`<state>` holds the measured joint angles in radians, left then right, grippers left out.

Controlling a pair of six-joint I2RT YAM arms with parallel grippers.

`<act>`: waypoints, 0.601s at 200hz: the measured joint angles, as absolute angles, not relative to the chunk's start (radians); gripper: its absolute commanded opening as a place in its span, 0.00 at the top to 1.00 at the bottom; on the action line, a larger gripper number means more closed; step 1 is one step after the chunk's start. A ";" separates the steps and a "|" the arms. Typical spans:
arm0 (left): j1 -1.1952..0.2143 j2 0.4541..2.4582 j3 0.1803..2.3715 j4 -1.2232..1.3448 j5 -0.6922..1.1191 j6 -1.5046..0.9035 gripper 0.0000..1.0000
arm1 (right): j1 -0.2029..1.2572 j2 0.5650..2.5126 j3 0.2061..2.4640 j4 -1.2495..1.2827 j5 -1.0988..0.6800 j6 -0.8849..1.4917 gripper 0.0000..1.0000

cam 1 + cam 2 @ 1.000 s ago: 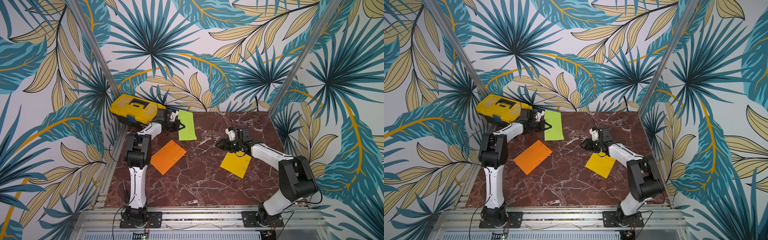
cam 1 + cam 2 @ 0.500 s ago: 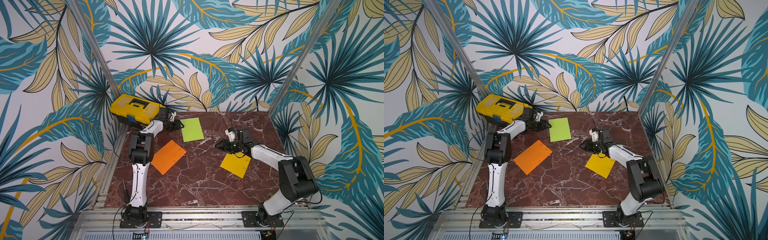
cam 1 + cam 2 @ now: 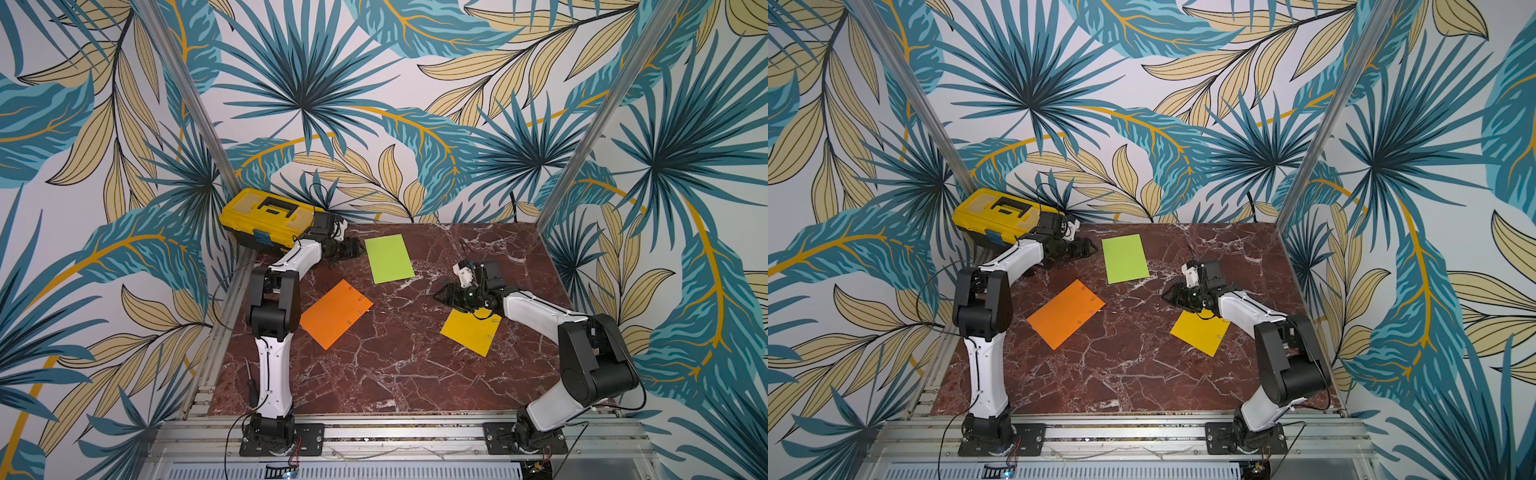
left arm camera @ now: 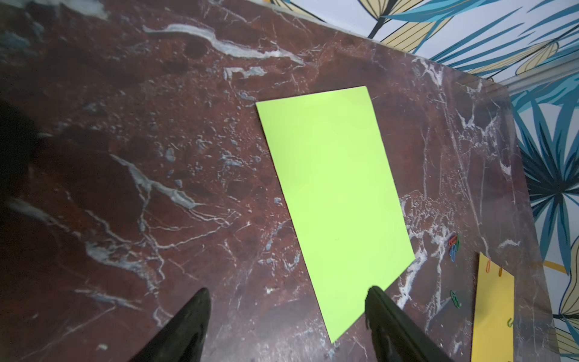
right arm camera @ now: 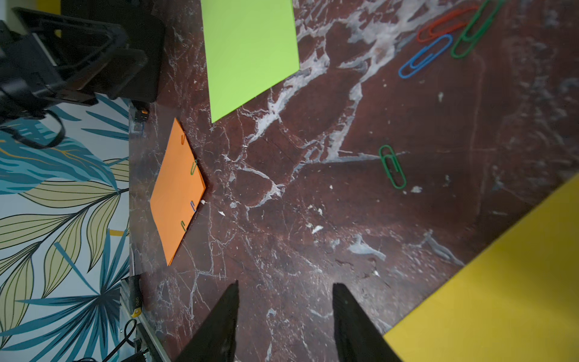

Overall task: Unclip the paperclips from the documents
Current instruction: Place the document at the center of the board.

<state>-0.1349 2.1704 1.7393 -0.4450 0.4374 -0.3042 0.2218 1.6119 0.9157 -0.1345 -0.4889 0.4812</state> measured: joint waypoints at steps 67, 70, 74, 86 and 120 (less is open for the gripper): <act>-0.211 2.033 1.570 -0.396 0.484 -0.312 0.22 | 0.220 1.565 0.913 -0.348 -0.256 0.441 0.50; -0.214 2.028 1.560 -0.392 0.487 -0.314 0.22 | 0.220 1.567 0.914 -0.356 -0.248 0.440 0.50; -0.218 2.019 1.547 -0.389 0.495 -0.317 0.22 | 0.220 1.568 0.916 -0.368 -0.237 0.438 0.50; -0.229 1.994 1.511 -0.376 0.513 -0.328 0.22 | 0.220 1.584 0.928 -0.395 -0.212 0.435 0.50; -0.256 1.903 1.417 -0.344 0.544 -0.349 0.22 | 0.220 1.641 0.947 -0.423 -0.186 0.433 0.50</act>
